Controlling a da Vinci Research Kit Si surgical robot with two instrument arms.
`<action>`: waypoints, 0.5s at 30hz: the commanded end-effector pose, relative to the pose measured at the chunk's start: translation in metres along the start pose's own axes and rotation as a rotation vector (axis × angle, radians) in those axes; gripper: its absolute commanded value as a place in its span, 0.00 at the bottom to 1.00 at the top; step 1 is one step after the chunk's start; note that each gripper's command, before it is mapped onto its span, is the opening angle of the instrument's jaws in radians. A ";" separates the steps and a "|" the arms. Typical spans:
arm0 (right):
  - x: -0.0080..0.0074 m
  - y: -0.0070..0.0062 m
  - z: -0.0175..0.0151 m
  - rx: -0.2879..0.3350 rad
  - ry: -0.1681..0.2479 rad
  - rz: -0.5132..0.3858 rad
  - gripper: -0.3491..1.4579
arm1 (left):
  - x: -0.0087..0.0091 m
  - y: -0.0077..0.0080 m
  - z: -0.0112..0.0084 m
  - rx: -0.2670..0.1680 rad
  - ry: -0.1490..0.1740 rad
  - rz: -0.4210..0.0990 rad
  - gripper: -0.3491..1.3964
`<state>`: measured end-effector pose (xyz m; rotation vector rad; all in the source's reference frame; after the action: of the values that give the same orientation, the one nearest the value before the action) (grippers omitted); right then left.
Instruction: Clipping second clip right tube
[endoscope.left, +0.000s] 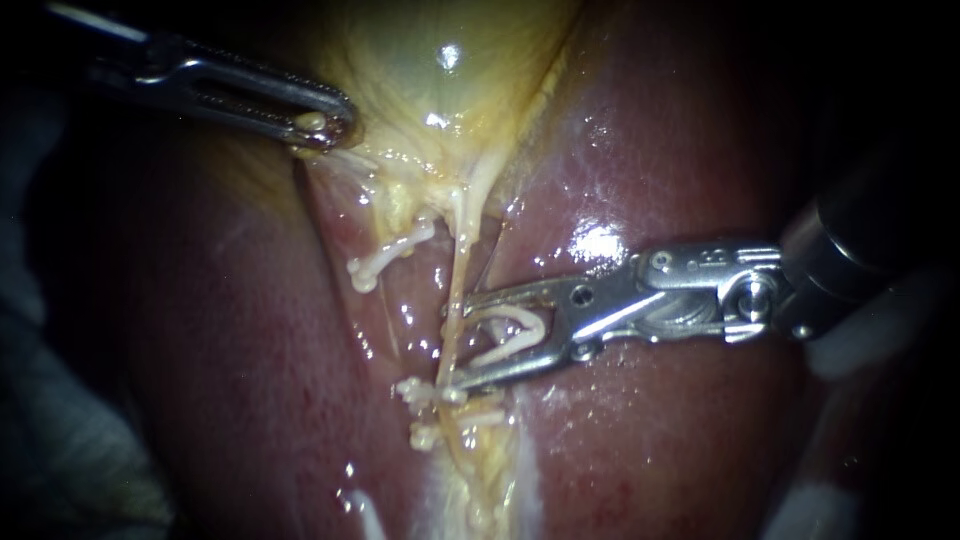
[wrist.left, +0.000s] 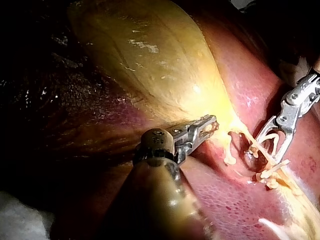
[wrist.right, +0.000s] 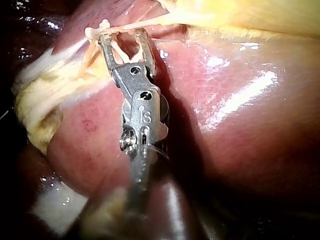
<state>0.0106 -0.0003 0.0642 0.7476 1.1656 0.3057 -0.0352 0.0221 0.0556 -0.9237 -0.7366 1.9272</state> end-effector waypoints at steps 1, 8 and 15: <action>-0.0001 0.0002 -0.0001 -0.006 0.005 0.000 0.40 | 0.0000 0.0000 0.0000 -0.001 0.000 0.000 0.00; -0.0012 0.0021 -0.0010 -0.075 -0.037 0.000 0.41 | 0.0000 0.0000 0.0000 -0.001 0.000 0.000 0.00; -0.0021 0.0032 -0.0031 -0.117 -0.070 0.001 0.42 | 0.0000 -0.0001 0.0000 -0.001 0.000 0.000 0.00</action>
<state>0.0072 0.0020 0.0675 0.6511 1.0710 0.3441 -0.0351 0.0221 0.0557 -0.9237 -0.7369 1.9274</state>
